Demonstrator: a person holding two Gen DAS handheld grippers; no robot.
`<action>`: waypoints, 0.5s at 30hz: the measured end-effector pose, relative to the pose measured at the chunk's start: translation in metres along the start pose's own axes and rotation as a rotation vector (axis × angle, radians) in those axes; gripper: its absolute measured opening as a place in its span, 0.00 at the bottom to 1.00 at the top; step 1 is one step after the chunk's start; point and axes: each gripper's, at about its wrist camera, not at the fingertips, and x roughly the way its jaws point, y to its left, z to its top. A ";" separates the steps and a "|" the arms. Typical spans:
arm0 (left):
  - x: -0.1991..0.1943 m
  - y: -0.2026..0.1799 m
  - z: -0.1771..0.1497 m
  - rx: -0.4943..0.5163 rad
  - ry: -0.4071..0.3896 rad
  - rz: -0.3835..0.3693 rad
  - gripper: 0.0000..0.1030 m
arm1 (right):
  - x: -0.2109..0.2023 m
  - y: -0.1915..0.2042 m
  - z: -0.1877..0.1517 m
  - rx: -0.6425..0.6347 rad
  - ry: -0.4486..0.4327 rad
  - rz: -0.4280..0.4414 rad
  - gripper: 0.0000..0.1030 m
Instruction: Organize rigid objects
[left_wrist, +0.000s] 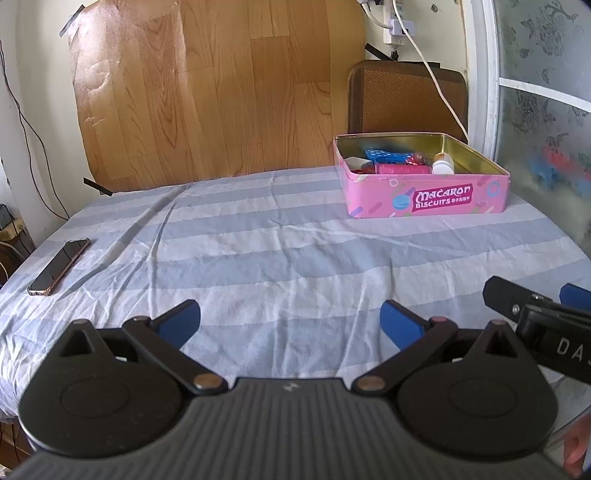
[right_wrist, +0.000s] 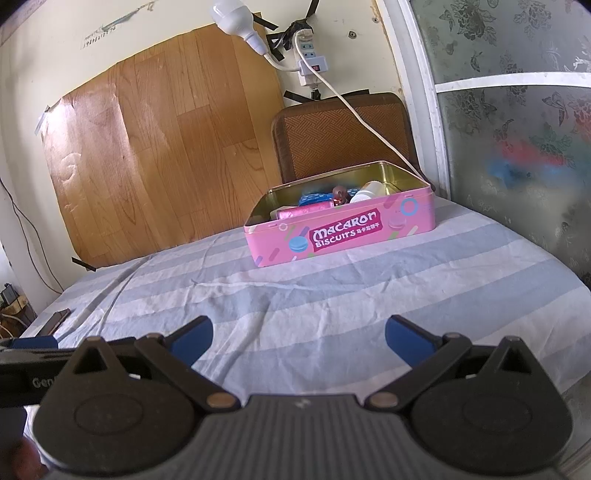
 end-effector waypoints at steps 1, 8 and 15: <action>0.000 0.000 0.000 0.000 0.000 0.000 1.00 | 0.000 0.000 0.000 0.000 0.000 0.000 1.00; 0.001 0.000 -0.001 0.003 0.001 -0.002 1.00 | 0.000 -0.001 0.000 0.000 0.000 0.000 1.00; 0.003 0.001 -0.003 0.011 0.006 -0.003 1.00 | -0.003 -0.001 -0.001 0.006 -0.005 -0.006 1.00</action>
